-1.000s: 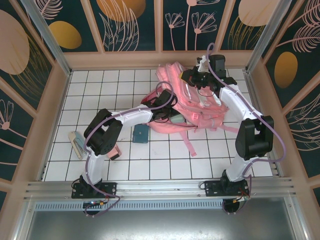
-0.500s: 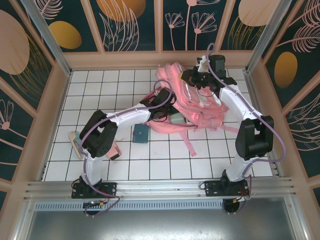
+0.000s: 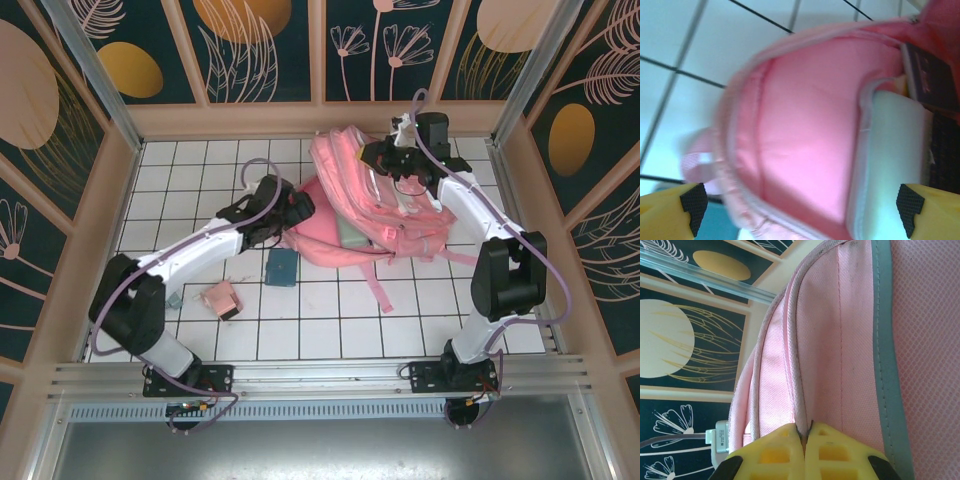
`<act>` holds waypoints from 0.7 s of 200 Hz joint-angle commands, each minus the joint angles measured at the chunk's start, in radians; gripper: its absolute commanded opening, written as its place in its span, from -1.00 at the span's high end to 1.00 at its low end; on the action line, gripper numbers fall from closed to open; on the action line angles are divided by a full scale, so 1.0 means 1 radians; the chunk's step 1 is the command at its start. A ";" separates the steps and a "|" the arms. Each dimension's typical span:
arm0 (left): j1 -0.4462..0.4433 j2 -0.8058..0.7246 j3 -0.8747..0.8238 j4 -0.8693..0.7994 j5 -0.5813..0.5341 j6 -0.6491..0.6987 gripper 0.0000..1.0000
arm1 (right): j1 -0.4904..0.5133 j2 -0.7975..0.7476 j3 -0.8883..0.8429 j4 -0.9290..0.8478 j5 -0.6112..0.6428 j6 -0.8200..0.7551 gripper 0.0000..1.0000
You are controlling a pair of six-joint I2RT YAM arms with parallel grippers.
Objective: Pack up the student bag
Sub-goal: Place a glasses case in the student bag, then pick up the loose stationery from the bottom-left of the table.
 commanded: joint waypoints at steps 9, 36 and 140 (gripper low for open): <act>0.023 -0.102 -0.085 -0.125 -0.086 -0.064 -0.97 | 0.031 -0.041 -0.003 0.088 -0.005 -0.036 1.00; 0.028 -0.174 -0.132 -0.243 -0.136 -0.119 -0.94 | 0.048 -0.023 -0.002 0.089 -0.008 -0.044 1.00; 0.021 -0.514 -0.431 -0.537 -0.070 -0.309 -0.80 | 0.056 0.027 0.013 0.118 -0.037 -0.047 1.00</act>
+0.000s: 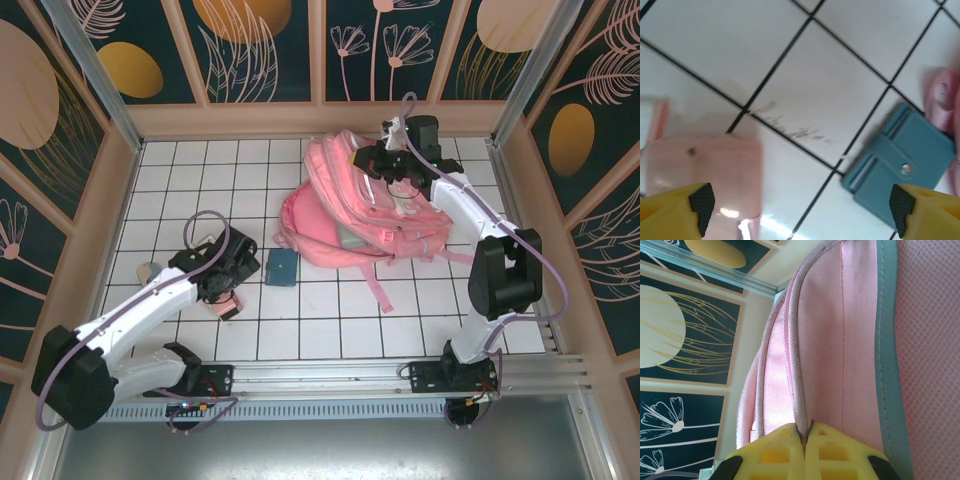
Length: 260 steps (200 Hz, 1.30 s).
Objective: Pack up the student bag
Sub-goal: Pick up the loose stationery from the bottom-left of the table.
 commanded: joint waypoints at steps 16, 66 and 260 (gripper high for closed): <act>-0.013 -0.097 -0.099 -0.083 0.068 -0.080 -0.79 | 0.017 0.021 0.025 0.114 -0.063 -0.022 1.00; -0.036 -0.118 -0.184 -0.043 0.111 -0.082 -0.78 | 0.027 0.043 0.053 0.105 -0.062 -0.021 1.00; -0.035 -0.173 -0.051 -0.261 0.057 -0.032 -0.78 | 0.035 0.053 0.063 0.083 -0.052 -0.033 1.00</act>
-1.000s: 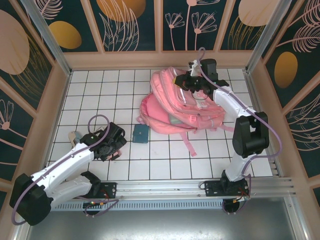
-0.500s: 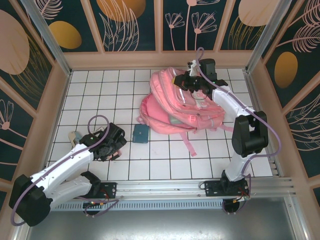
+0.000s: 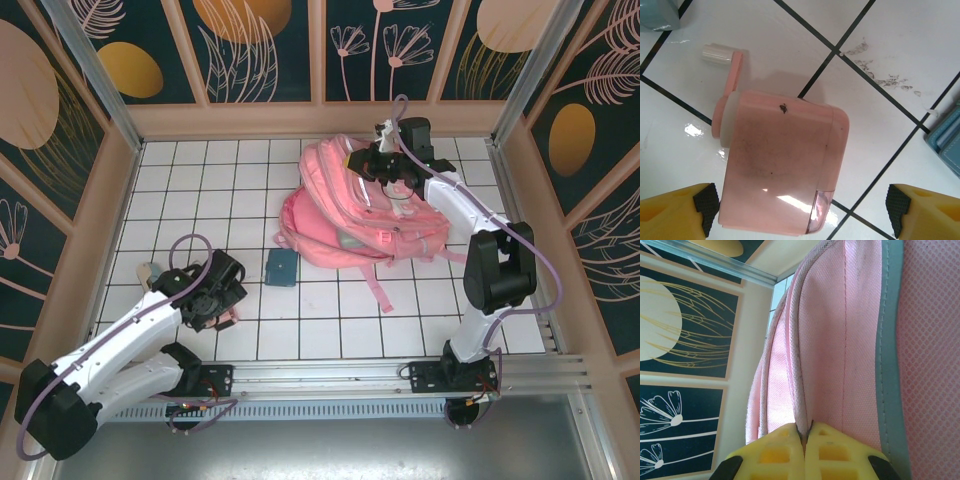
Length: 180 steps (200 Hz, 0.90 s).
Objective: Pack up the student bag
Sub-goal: Pick up the loose stationery from the bottom-left of the table.
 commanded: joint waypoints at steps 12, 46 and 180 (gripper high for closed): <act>-0.006 0.003 0.006 -0.042 0.016 0.029 -0.77 | 0.016 0.007 0.052 0.069 -0.035 -0.027 1.00; -0.006 0.009 -0.064 -0.005 0.052 0.048 -0.76 | 0.018 0.008 0.052 0.068 -0.032 -0.029 1.00; -0.005 0.029 -0.135 0.151 0.045 0.078 -0.21 | 0.018 -0.002 0.058 0.050 -0.024 -0.033 1.00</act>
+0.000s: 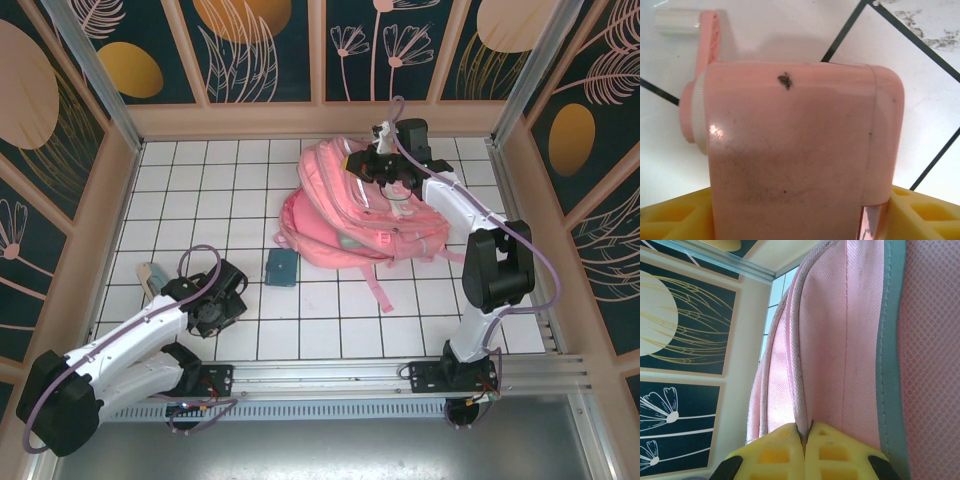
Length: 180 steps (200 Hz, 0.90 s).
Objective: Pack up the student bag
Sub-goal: Pick up the loose stationery from the bottom-left of the table.
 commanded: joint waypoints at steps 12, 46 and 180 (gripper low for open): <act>-0.006 0.009 0.023 0.029 -0.029 0.022 -0.20 | 0.012 -0.016 0.062 0.047 -0.023 -0.015 1.00; -0.005 0.068 0.133 0.025 -0.063 0.063 -0.13 | 0.004 -0.026 0.093 0.023 -0.022 -0.022 1.00; -0.030 0.602 0.744 0.417 0.038 0.290 -0.05 | -0.123 -0.084 0.130 0.072 -0.134 0.100 1.00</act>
